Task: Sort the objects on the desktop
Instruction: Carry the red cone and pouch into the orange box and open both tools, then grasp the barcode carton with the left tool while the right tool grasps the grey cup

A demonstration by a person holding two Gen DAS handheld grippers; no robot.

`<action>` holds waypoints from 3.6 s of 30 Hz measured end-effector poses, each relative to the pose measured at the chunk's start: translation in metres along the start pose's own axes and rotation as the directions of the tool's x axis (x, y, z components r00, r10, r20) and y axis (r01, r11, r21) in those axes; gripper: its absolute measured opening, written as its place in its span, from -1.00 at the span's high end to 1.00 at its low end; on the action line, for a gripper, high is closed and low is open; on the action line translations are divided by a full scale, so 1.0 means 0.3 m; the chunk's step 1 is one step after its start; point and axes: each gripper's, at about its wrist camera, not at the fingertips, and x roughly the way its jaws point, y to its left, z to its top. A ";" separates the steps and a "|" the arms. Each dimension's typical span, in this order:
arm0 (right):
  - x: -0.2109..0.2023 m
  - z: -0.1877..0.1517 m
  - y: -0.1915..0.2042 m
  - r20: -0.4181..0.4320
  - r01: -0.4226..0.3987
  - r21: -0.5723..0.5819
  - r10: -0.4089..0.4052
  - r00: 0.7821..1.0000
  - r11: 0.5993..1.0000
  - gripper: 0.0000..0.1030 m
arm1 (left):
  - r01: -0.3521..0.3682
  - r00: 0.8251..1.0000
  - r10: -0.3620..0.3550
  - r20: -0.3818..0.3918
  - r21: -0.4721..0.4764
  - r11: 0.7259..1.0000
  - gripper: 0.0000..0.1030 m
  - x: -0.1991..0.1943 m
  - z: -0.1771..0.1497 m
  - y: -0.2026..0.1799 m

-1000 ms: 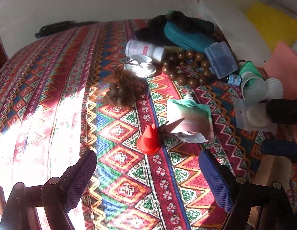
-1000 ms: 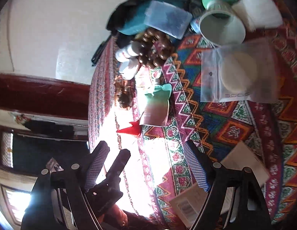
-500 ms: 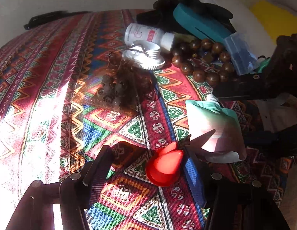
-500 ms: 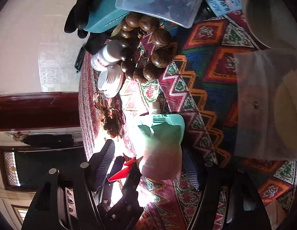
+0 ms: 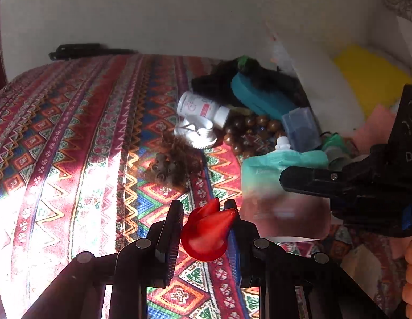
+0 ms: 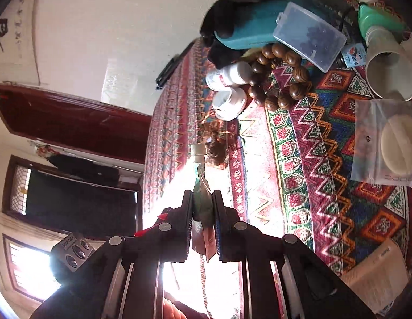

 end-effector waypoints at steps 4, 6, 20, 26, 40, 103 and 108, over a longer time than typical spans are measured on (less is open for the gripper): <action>-0.107 -0.074 0.067 0.035 -0.033 -0.042 0.034 0.999 0.999 0.71 | 0.025 0.998 -0.027 0.062 0.019 0.999 0.52 -0.150 0.012 -0.051; -0.166 -0.119 0.088 0.050 -0.049 -0.054 0.051 0.997 0.997 0.71 | 0.034 0.996 -0.036 0.085 0.026 0.999 0.52 -0.215 0.018 -0.078; -0.719 -0.376 0.058 0.229 -0.086 -0.082 0.103 0.968 0.993 0.71 | 0.186 0.955 -0.228 0.187 0.221 0.957 0.52 -0.547 -0.009 -0.470; -0.991 -0.467 0.008 0.333 -0.082 -0.084 0.106 0.937 0.993 0.71 | 0.278 0.923 -0.347 0.164 0.337 0.899 0.52 -0.582 -0.021 -0.730; -1.579 -0.389 -0.178 0.705 0.308 0.008 -0.224 0.673 0.951 0.70 | 0.423 0.872 -0.488 0.030 0.457 0.783 0.52 -0.343 0.115 -1.297; -0.189 0.128 -0.114 0.446 0.842 -0.326 -0.715 0.538 0.430 0.96 | 0.210 0.964 -0.175 -0.198 0.170 0.963 -0.02 0.107 -0.169 -0.345; -0.342 -0.005 0.019 0.462 0.742 -0.344 -0.584 0.667 0.576 0.96 | 0.181 0.981 -0.168 -0.099 0.142 0.973 -0.02 -0.026 -0.102 -0.308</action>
